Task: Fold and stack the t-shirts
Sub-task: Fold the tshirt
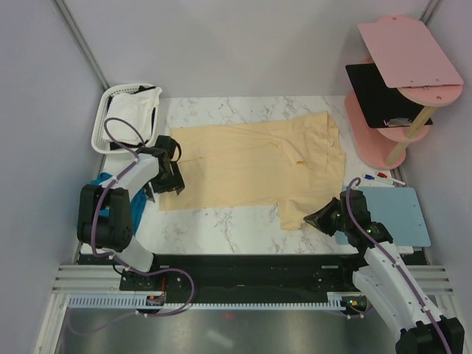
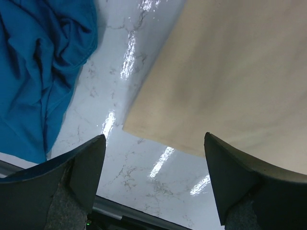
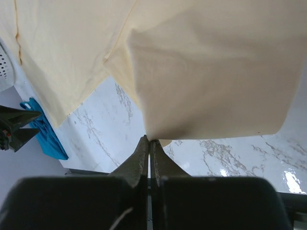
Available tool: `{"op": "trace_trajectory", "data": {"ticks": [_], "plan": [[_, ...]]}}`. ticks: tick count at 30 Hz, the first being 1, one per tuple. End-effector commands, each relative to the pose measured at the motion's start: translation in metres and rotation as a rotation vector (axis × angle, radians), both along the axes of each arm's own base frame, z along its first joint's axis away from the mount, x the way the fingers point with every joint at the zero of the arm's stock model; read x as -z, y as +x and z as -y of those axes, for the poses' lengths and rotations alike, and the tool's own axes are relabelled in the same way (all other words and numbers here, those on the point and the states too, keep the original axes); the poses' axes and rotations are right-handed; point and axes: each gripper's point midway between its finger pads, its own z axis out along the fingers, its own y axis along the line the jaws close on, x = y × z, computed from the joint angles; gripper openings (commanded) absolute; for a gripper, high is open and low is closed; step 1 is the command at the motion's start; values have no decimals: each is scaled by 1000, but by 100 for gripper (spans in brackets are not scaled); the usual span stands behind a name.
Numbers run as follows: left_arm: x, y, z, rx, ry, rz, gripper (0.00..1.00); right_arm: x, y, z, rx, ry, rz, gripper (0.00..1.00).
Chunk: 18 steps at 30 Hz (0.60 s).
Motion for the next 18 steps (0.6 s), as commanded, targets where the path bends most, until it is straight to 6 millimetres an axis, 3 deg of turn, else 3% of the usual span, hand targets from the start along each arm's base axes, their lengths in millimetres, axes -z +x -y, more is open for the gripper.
{"op": "trace_trajectory", "data": {"ticks": [1, 7, 11, 14, 16, 17, 18], "plan": [[12, 9, -3, -96, -116, 35, 89, 3, 6, -4, -38, -7, 14, 0], [31, 3, -5, -129, -185, -11, 86, 10, 10, -9, -51, 12, -3, 0], [43, -3, 0, -130, -212, -61, 75, 7, 14, -11, -56, 20, -1, 0], [50, -5, 4, -127, -233, -84, 55, 5, 16, -12, -57, 18, 3, 0], [52, -7, 7, -121, -245, -94, 30, 4, 17, -11, -57, 17, 5, 0], [52, -7, 7, -117, -248, -93, 8, 4, 17, -11, -57, 17, 5, 0], [52, -7, 8, -117, -252, -94, 2, 2, 18, -11, -55, 20, 9, 0]]}}
